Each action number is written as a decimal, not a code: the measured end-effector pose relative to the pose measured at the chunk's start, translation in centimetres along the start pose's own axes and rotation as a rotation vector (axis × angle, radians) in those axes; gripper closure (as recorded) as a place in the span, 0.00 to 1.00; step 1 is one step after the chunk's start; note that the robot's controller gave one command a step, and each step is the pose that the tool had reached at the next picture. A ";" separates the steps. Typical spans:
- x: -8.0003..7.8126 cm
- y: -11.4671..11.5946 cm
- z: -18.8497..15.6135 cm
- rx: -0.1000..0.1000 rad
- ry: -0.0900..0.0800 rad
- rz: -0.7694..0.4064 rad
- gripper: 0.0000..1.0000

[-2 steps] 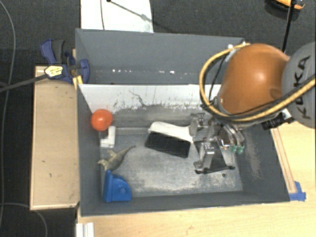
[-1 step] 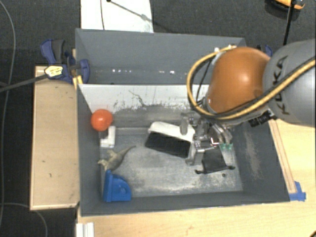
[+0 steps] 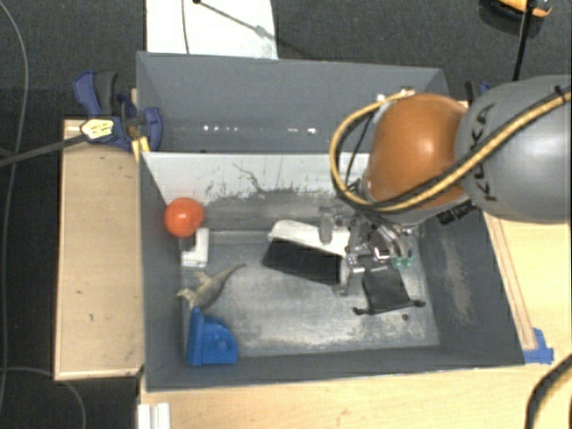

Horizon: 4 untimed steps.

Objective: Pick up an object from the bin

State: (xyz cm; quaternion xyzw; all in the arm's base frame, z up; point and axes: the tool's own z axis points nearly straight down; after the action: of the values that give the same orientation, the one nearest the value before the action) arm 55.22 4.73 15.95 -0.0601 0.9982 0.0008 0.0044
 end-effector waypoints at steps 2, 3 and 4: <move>-1.9 -1.2 3.8 0.001 -0.006 0.033 0.00; -2.8 -2.3 7.5 -0.001 -0.002 0.047 0.00; -3.1 -2.2 8.9 0.002 -0.017 0.037 0.00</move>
Offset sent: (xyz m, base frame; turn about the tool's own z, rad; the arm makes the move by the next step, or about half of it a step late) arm 0.0252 -0.0066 -0.0619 0.0617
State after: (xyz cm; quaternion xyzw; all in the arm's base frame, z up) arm 58.67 2.97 7.10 -0.0416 0.9991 0.0004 0.0130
